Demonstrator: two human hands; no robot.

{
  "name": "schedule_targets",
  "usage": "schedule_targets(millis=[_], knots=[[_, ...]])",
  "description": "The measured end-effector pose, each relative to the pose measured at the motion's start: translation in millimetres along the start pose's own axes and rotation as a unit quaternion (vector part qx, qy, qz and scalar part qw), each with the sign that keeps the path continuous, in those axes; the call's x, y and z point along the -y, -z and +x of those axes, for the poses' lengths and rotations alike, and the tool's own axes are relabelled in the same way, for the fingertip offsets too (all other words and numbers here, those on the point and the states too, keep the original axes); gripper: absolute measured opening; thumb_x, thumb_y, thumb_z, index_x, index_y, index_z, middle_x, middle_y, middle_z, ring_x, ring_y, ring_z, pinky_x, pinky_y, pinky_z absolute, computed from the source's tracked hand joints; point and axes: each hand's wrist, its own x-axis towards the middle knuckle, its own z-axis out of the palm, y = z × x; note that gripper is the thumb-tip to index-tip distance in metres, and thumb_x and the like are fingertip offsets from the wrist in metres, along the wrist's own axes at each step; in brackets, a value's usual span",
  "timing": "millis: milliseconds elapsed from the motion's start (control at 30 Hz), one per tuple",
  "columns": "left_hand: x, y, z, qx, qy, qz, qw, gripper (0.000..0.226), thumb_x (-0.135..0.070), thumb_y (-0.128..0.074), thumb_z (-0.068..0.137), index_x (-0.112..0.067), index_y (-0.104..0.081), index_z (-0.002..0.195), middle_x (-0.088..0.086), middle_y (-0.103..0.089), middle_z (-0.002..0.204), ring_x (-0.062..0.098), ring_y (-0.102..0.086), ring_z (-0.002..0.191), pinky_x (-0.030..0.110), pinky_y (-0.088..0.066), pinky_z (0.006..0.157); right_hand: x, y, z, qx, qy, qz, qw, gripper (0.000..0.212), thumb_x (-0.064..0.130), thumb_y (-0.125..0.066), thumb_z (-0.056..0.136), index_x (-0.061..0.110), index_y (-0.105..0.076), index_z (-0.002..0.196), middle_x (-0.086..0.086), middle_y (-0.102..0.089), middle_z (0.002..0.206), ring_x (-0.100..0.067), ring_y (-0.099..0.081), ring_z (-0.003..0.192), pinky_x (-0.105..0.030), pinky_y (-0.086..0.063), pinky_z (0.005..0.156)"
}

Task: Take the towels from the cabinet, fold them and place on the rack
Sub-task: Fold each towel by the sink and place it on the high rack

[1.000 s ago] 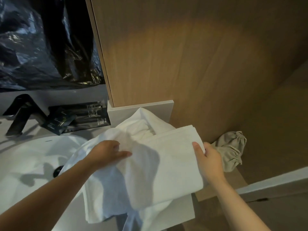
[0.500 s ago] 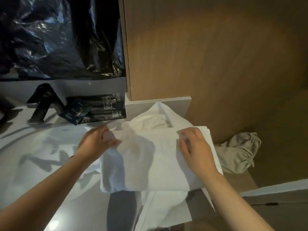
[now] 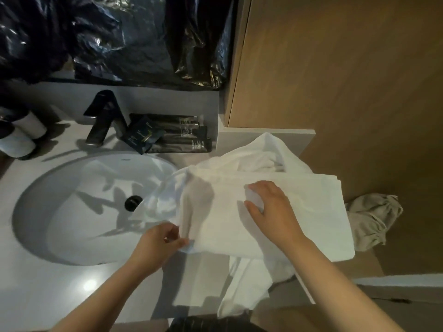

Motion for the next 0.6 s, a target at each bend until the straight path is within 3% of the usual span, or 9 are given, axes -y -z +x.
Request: schedule_targets(millis=[133,233,300,400,500,567,600], knots=[[7.5,-4.7,-11.2,0.006,0.019,-0.087,0.996,0.02,-0.02,-0.065,0.091,-0.003,-0.064,0.081,0.004,-0.064,0.058,0.009,-0.06,0.049,0.022,-0.049,0.055,-2.1,-4.7,-1.3,-0.009,-0.008,0.001,1.0,0.036,0.028,-0.061,0.095,0.02,-0.058,0.13,0.0,-0.056,0.132,-0.018,-0.05,0.12,-0.029,-0.035,0.105],[13.1,11.9,-15.1,0.067,0.023,-0.175,0.982,0.014,-0.013,-0.059,0.095,-0.003,-0.063,0.086,0.01,-0.071,0.075,0.023,-0.071,0.072,0.036,-0.06,0.074,-5.9,-3.9,-0.6,-0.006,-0.017,0.012,1.0,0.036,0.028,-0.06,0.095,0.02,-0.057,0.13,0.001,-0.055,0.133,-0.016,-0.05,0.12,-0.023,-0.034,0.104],[21.6,24.0,-13.6,0.089,-0.022,-0.126,0.988,0.013,-0.015,-0.06,0.095,-0.008,-0.065,0.085,0.007,-0.07,0.083,0.024,-0.068,0.082,0.037,-0.057,0.081,-9.5,-2.5,-0.2,-0.001,-0.027,0.02,0.999,0.036,0.027,-0.061,0.095,0.018,-0.058,0.13,0.0,-0.055,0.132,-0.016,-0.05,0.12,-0.019,-0.033,0.102],[25.0,25.7,-13.2,0.087,-0.084,-0.005,0.993,0.016,-0.021,-0.062,0.092,-0.022,-0.061,0.076,-0.011,-0.064,0.073,0.005,-0.058,0.066,0.023,-0.047,0.067,-11.5,-1.5,-0.1,0.001,-0.03,0.005,1.0,0.036,0.028,-0.061,0.095,0.019,-0.058,0.129,0.001,-0.054,0.132,-0.016,-0.05,0.119,-0.018,-0.032,0.1],[20.5,16.0,-11.7,0.061,-0.125,0.003,0.99,0.019,-0.019,-0.064,0.09,-0.033,-0.064,0.078,-0.02,-0.066,0.081,-0.002,-0.063,0.076,0.01,-0.047,0.068,-9.6,-0.9,0.5,0.001,-0.019,-0.012,1.0,0.036,0.027,-0.06,0.095,0.019,-0.058,0.13,-0.001,-0.053,0.132,-0.019,-0.049,0.12,-0.022,-0.032,0.101],[19.6,12.4,-8.1,0.042,-0.114,-0.01,0.993,0.009,-0.029,-0.066,0.089,-0.026,-0.068,0.081,-0.011,-0.067,0.085,0.005,-0.064,0.079,0.02,-0.053,0.073,-6.5,-1.7,3.2,-0.002,-0.007,-0.029,1.0,0.037,0.028,-0.058,0.096,0.019,-0.056,0.132,-0.001,-0.052,0.136,-0.021,-0.047,0.123,-0.025,-0.033,0.104],[16.8,12.5,-6.2,0.034,-0.098,-0.015,0.994,0.02,-0.038,-0.065,0.089,-0.022,-0.067,0.079,-0.006,-0.066,0.084,0.008,-0.064,0.077,0.025,-0.055,0.073,-4.3,-2.6,6.2,0.001,-0.002,-0.039,0.999,0.038,0.029,-0.056,0.097,0.019,-0.054,0.134,-0.001,-0.049,0.141,-0.02,-0.045,0.126,-0.027,-0.033,0.106]])
